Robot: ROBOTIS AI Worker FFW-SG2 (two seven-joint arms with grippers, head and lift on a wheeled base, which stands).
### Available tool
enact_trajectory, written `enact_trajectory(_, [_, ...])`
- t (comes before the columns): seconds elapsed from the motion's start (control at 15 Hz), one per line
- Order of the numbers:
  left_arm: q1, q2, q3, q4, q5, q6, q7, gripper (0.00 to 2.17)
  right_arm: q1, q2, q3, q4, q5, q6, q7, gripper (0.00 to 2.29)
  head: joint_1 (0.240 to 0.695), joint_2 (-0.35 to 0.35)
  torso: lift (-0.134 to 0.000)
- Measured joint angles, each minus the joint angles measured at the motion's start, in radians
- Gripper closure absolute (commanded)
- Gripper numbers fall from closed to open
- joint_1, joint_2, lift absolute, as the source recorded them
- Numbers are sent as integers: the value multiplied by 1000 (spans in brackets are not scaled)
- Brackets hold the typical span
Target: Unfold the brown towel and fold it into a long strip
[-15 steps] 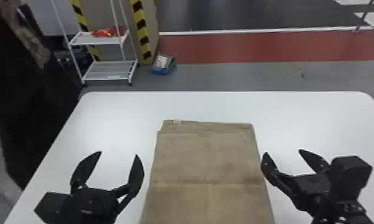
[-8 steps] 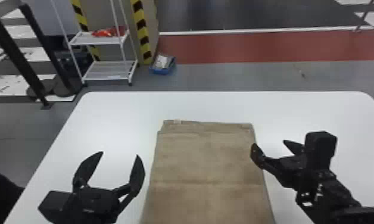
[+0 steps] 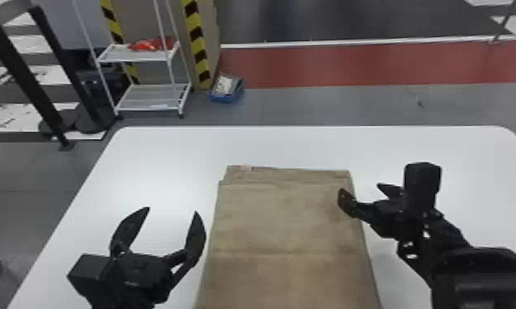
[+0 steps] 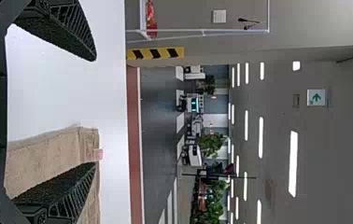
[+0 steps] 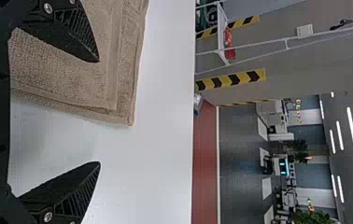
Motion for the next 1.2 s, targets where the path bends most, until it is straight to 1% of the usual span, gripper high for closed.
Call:
enact_trajectory(0.2, [-33, 0, -16, 28, 1, 25, 0, 73, -36, 4, 6, 75, -1, -45, 29, 178, 695, 97, -114])
enact_trajectory(0.4, [-58, 0, -26, 48, 2, 40, 0, 73, -58, 6, 18, 101, 2, -58, 33, 194, 695, 97, -114])
enact_trajectory(0.53, [-64, 0, -27, 56, 3, 41, 0, 73, -73, 8, 27, 121, 8, -59, 32, 272, 695, 101, -114])
enact_trajectory(0.67, [-72, 0, -31, 65, 4, 42, 0, 73, -80, 8, 30, 133, 10, -59, 32, 289, 695, 101, -114])
enact_trajectory(0.8, [-77, 1, -40, 70, 4, 46, 0, 73, -81, 9, 33, 137, 11, -58, 32, 407, 695, 96, -114])
enact_trajectory(0.87, [-79, 2, -43, 71, 4, 48, 0, 73, -81, 9, 35, 140, 12, -57, 32, 407, 695, 95, -114])
enact_trajectory(1.0, [-79, 5, -45, 72, 6, 49, 0, 76, -81, 9, 42, 142, 12, -56, 34, 508, 695, 97, -114])
enact_trajectory(1.2, [-77, 7, -45, 72, 8, 48, 0, 76, -81, 9, 47, 145, 12, -56, 34, 559, 695, 102, -114])
